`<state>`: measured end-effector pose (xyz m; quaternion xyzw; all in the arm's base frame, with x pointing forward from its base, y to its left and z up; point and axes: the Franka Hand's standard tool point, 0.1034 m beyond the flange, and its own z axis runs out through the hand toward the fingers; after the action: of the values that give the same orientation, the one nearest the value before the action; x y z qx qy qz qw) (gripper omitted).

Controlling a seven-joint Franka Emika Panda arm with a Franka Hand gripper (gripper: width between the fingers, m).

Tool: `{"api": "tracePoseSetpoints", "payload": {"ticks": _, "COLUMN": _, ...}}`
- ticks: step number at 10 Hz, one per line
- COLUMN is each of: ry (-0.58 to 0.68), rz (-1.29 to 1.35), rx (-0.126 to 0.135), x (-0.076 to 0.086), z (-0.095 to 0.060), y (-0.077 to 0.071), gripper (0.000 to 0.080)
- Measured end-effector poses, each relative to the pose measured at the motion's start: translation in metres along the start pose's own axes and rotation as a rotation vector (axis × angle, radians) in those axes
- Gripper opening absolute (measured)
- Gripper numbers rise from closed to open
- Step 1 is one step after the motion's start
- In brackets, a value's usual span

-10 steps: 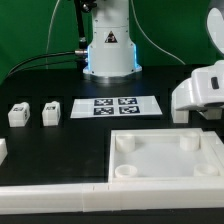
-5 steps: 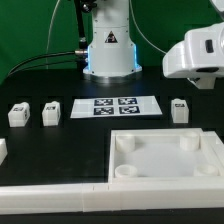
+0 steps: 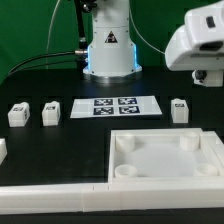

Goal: Assemble one leg

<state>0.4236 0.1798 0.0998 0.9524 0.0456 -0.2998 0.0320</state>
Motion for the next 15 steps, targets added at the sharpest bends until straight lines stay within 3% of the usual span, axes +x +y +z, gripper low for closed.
{"api": "tracePoseSetpoints", "payload": {"ticks": 2, "ry": 0.179, "rz": -0.002, "rx": 0.025, "x": 0.006, "z": -0.002, "y": -0.004, "gripper": 0.0291}}
{"api": "tracePoseSetpoints", "payload": {"ticks": 4, "ry": 0.322, "rz": -0.039, "rx": 0.019, "x": 0.009, "z": -0.013, "y": 0.001, "gripper": 0.0292}}
{"api": "tracePoseSetpoints", "payload": {"ticks": 6, "ry": 0.509, "rz": -0.084, "rx": 0.021, "x": 0.022, "z": -0.036, "y": 0.015, "gripper": 0.0292}}
{"api": "tracePoseSetpoints", "payload": {"ticks": 8, "ry": 0.689, "rz": -0.095, "rx": 0.041, "x": 0.043, "z": -0.064, "y": 0.041, "gripper": 0.0292}}
{"api": "tracePoseSetpoints", "payload": {"ticks": 10, "ry": 0.716, "rz": -0.132, "rx": 0.027, "x": 0.059, "z": -0.072, "y": 0.062, "gripper": 0.0292}}
{"api": "tracePoseSetpoints", "payload": {"ticks": 14, "ry": 0.760, "rz": -0.135, "rx": 0.034, "x": 0.059, "z": -0.070, "y": 0.055, "gripper": 0.0292}}
{"api": "tracePoseSetpoints", "payload": {"ticks": 15, "ry": 0.843, "rz": -0.136, "rx": 0.044, "x": 0.063, "z": -0.078, "y": 0.054, "gripper": 0.0292}}
